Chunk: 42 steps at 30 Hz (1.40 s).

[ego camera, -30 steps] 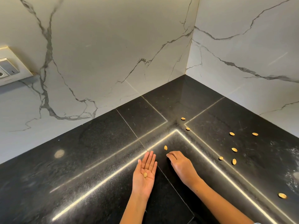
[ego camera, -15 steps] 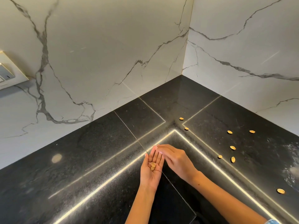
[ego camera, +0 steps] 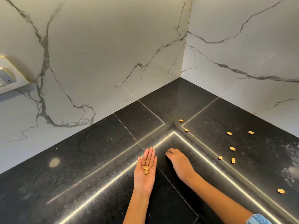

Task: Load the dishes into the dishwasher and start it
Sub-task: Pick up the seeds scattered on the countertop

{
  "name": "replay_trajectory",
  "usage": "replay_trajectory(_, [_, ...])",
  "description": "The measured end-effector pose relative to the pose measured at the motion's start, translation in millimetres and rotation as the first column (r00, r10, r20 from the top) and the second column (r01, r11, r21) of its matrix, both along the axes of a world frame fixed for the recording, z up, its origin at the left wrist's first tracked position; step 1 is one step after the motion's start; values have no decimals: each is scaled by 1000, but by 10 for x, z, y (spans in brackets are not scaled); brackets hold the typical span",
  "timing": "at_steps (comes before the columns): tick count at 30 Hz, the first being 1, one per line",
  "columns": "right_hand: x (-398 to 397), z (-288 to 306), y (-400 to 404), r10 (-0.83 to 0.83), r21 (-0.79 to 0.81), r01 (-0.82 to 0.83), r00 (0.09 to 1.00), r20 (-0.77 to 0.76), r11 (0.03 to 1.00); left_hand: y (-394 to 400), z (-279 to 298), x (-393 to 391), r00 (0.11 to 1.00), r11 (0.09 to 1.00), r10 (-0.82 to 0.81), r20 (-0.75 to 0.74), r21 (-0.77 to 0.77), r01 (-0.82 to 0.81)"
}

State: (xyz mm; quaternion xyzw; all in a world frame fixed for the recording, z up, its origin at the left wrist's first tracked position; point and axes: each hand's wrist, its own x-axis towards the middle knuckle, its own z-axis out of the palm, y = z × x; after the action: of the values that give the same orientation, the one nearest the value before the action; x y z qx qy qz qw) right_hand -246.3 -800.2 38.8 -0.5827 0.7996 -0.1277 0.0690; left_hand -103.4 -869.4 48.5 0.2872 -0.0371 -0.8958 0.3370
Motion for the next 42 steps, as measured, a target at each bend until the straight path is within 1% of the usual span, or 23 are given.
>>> replay_trajectory(2, [7,-45,85,-35,-6,35,999,15,999,24,5,0,1000,1000,-10,7,8,10])
replay_trajectory(4, [-14,-80,167,-129,-24,130,991,37,991,51,7,-8,1000,1000,-23,9,20,22])
replay_trajectory(6, [-55,-85,228,-191,-34,192,981,24,981,82,5,-24,999,999,-35,17,25,35])
replay_trajectory(11, [-102,-36,244,-181,11,182,981,-66,983,153,30,-95,998,998,-62,31,29,61])
replay_trajectory(15, [-163,-46,299,-151,-5,151,987,-51,988,187,49,-172,994,996,-92,67,6,92])
replay_trajectory(17, [-223,-36,334,-153,-71,150,987,-50,986,202,41,-224,991,994,-106,82,-1,107])
replay_trajectory(18, [-246,-13,356,-159,-129,155,987,-23,979,216,42,-258,989,993,-115,88,1,115])
replay_trajectory(22, [-104,281,402,-67,-409,123,986,151,904,281,50,-405,983,987,-158,94,-5,159])
replay_trajectory(24, [29,407,431,-13,-470,90,986,164,878,323,75,-500,981,982,-186,50,17,186])
replay_trajectory(26, [102,474,497,12,-487,53,991,131,872,379,95,-607,978,977,-209,-8,50,209])
replay_trajectory(28, [60,499,608,-21,-504,73,994,107,860,429,101,-702,970,968,-238,-53,67,242])
replay_trajectory(31, [-180,427,854,-187,-543,218,976,112,811,506,75,-822,957,956,-287,-39,46,289])
replay_trajectory(33, [-428,278,1030,-355,-478,370,926,126,797,566,56,-887,953,953,-301,-28,35,302])
replay_trajectory(35, [-703,68,1168,-472,-343,473,877,93,811,632,43,-961,948,948,-316,-24,39,317])
replay_trajectory(36, [-812,-21,1212,-480,-264,479,875,65,837,665,39,-1005,947,947,-319,-22,42,320])
replay_trajectory(38, [-945,-147,1295,-413,-141,406,910,-28,903,745,49,-1093,947,946,-320,-18,48,320])
replay_trajectory(40, [-980,-169,1373,-387,-120,378,920,-65,918,835,56,-1170,942,941,-335,-11,40,335])
replay_trajectory(42, [-941,-98,1420,-365,-129,358,930,-34,925,913,57,-1232,938,937,-348,1,26,348])
